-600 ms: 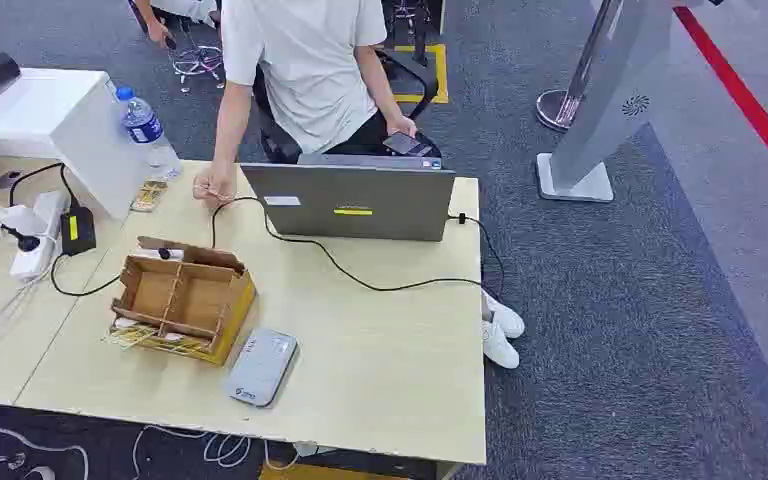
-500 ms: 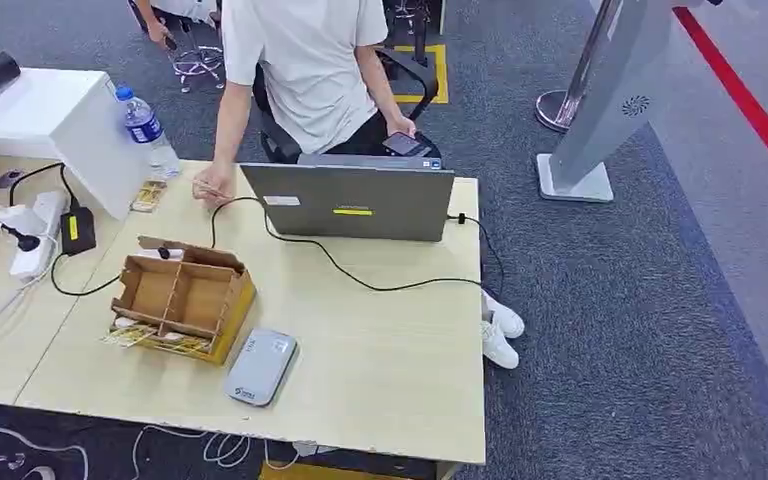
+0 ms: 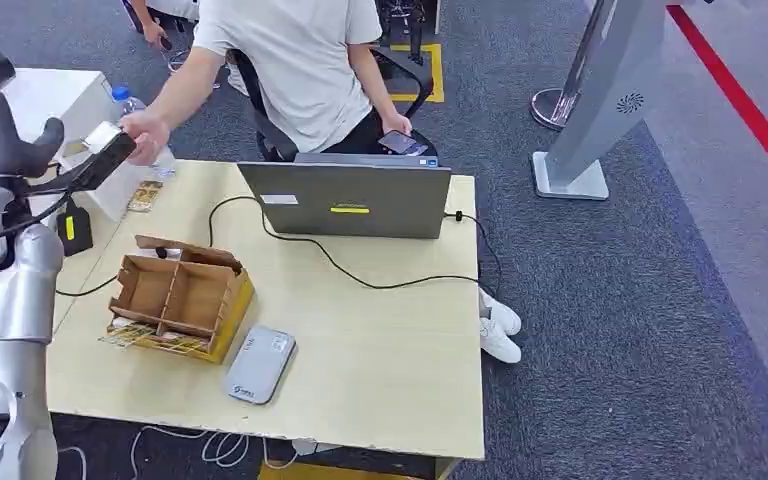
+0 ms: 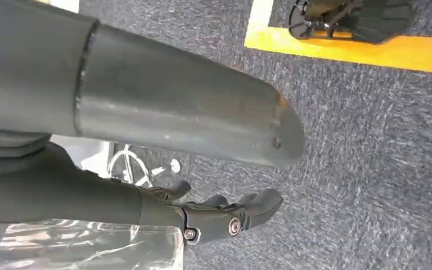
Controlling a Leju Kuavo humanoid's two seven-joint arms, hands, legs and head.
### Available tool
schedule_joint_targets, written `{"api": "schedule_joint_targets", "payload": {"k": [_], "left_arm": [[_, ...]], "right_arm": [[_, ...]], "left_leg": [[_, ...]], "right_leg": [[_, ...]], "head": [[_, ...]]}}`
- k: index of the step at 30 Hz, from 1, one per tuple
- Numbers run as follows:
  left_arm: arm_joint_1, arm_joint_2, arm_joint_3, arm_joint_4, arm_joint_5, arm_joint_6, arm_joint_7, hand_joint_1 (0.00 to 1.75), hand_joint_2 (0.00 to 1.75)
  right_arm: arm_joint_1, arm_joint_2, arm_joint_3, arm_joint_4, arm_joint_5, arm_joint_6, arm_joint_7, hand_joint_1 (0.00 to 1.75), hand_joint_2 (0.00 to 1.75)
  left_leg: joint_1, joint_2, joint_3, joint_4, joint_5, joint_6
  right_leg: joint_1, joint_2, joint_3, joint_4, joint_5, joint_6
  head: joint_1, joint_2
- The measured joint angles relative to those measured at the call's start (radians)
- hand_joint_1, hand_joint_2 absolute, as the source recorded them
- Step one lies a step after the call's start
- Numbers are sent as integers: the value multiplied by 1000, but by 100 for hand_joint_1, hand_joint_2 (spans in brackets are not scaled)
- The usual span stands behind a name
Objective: Pass the card to the sensor for recognition and then transmit it.
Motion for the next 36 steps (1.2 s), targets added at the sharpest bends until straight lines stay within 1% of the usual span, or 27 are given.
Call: {"api": "schedule_joint_targets", "payload": {"k": [2, 4, 8, 12, 18, 22, 23, 25, 31, 36], "left_arm": [[-44, 8, -61, 62, 0, 12, 2, 0, 175], [-73, 13, -97, 107, 1, 21, 2, 0, 175], [-108, 23, -150, 164, 2, 27, 2, 0, 175], [-136, 21, -179, 218, -3, 18, 23, 0, 175], [-175, 11, -210, 327, -8, 55, 24, 0, 175], [-192, 7, -218, 395, 7, 59, 24, 0, 175], [-192, 6, -218, 405, 11, 60, 23, 175, 175], [-192, 7, -218, 421, 18, 60, 19, 175, 175], [-192, 6, -218, 465, 54, 75, -28, 175, 175], [-188, -8, -226, 469, 66, 67, -22, 175, 175]], "right_arm": [[1, 2, 1, 0, 1, 0, 1, 0, 0], [1, 2, 1, 0, 1, 0, 1, 0, 0], [1, 2, 1, 0, 2, 0, 1, 0, 0], [0, 3, 3, 0, 16, 9, 9, 0, 0], [-3, 5, 3, 0, 32, 14, 19, 0, 0], [-3, 6, 3, 0, 37, 16, 21, 0, 0], [-3, 6, 3, 0, 38, 16, 21, 0, 0], [-3, 6, 3, 0, 41, 16, 21, 0, 0], [-2, 6, 3, 0, 52, 18, 21, 0, 0], [1, 6, 3, 0, 55, 14, 22, 0, 0]], "left_leg": [[0, 2, 0, 0, 0, 0], [0, 2, -1, 0, 0, 0], [0, 2, -2, 0, 0, 0], [0, 2, -3, 0, 0, 0], [0, 2, -3, 0, 0, 0], [0, 2, -3, 0, 0, 0], [0, 2, -3, 0, 0, 0], [0, 2, -3, 0, 0, 0], [0, 2, -3, 0, 0, 0], [0, 1, -3, 0, 0, 0]], "right_leg": [[0, 3, -2, 0, 1, 1], [0, 3, -3, 0, 0, 1], [0, 2, -4, 0, 0, 1], [0, 2, -4, 0, 0, 1], [0, 3, -4, 0, 0, 1], [0, 2, -4, 0, 0, 1], [0, 2, -4, 0, 0, 1], [0, 2, -4, 0, 0, 1], [0, 2, -5, 0, 0, 1], [0, 2, -4, 0, 0, 1]], "head": [[0, 0], [0, 0], [0, 0], [0, 0], [0, 0], [0, 0], [0, 0], [0, 0], [0, 0], [0, 0]]}}
